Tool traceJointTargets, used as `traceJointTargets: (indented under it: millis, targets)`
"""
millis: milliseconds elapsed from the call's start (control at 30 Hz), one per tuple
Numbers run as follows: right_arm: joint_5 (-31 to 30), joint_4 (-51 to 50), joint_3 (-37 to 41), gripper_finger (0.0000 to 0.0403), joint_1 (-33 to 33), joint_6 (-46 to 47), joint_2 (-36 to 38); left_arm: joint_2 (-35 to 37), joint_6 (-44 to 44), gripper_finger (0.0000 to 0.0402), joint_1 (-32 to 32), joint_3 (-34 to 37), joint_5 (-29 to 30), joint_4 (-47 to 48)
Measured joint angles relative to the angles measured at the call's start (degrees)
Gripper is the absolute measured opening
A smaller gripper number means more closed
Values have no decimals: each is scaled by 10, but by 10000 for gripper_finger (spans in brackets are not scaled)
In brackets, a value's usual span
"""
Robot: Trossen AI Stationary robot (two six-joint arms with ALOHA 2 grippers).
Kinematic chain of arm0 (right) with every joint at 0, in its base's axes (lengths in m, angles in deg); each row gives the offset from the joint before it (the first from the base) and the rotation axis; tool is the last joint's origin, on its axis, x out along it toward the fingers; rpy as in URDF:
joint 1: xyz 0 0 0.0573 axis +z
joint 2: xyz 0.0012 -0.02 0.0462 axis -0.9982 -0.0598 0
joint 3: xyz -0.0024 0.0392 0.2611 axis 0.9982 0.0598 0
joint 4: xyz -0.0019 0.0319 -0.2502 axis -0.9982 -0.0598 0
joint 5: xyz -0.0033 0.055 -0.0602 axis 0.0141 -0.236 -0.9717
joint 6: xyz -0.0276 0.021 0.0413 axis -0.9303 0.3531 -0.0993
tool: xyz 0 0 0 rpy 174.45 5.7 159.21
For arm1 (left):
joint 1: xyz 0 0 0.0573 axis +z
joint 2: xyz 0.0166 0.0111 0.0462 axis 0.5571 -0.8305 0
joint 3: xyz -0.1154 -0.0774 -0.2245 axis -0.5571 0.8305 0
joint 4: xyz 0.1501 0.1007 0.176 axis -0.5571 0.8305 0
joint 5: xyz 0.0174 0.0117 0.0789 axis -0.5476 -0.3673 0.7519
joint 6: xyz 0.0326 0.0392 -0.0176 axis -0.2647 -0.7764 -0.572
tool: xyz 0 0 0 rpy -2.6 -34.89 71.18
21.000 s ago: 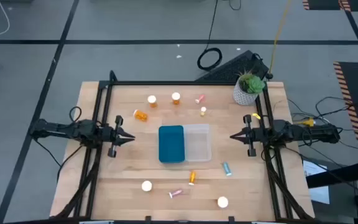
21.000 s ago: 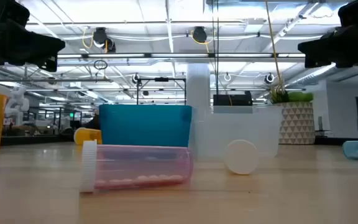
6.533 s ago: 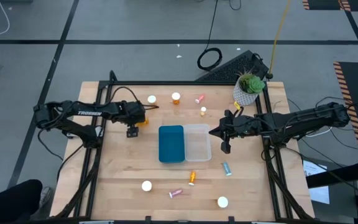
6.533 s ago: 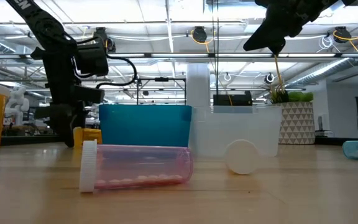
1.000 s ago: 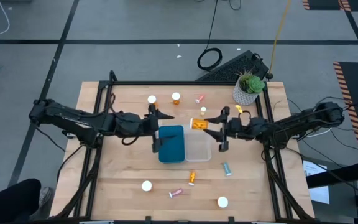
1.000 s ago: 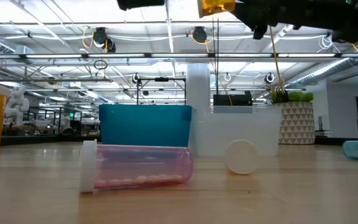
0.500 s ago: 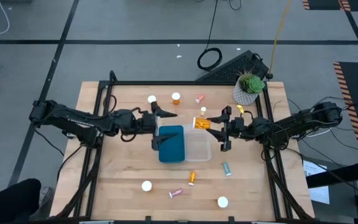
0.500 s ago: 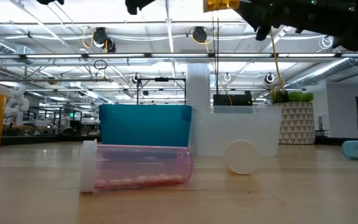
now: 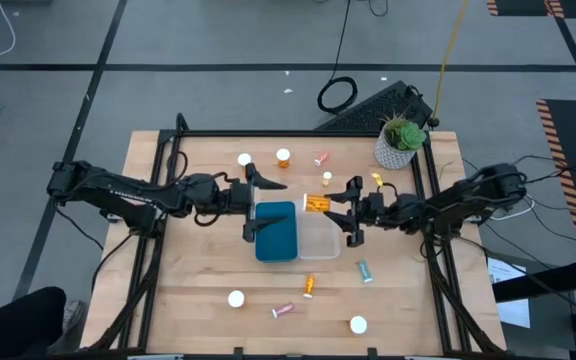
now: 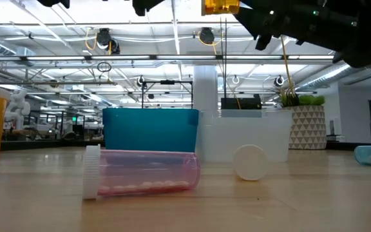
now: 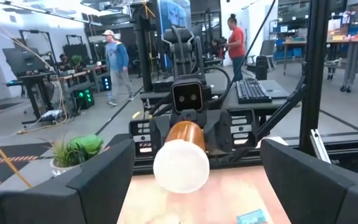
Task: Pick and place medicine bottles into bin by pill shape (circle, oval)
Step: Put the large orange pill bottle into the blue transparent bin
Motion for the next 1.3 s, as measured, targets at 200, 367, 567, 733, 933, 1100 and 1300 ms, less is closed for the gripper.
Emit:
traceJointTargets:
  millis: [200,367,567,733,933,1100,1300]
  targets:
    - [0,-1,1,187,0,-3,14,0,-5,347,-5,0,-4,7]
    - [14,-1,1,187,0,-3,21,-1,2,347,-5,0,-4,9]
    - [18,0,1,187,0,-3,22,-39,1,347,-5,-1,-4,-43]
    - [18,0,1,187,0,-4,22,-61,6,347,-4,-1,2,-83]
    - [18,0,1,187,0,-5,22,-77,11,351,-3,-1,13,-106]
    - [18,0,1,187,0,-7,22,-97,21,391,-2,-1,33,-128]
    - [18,1,1,187,0,-7,22,-118,32,385,9,-4,24,-153]
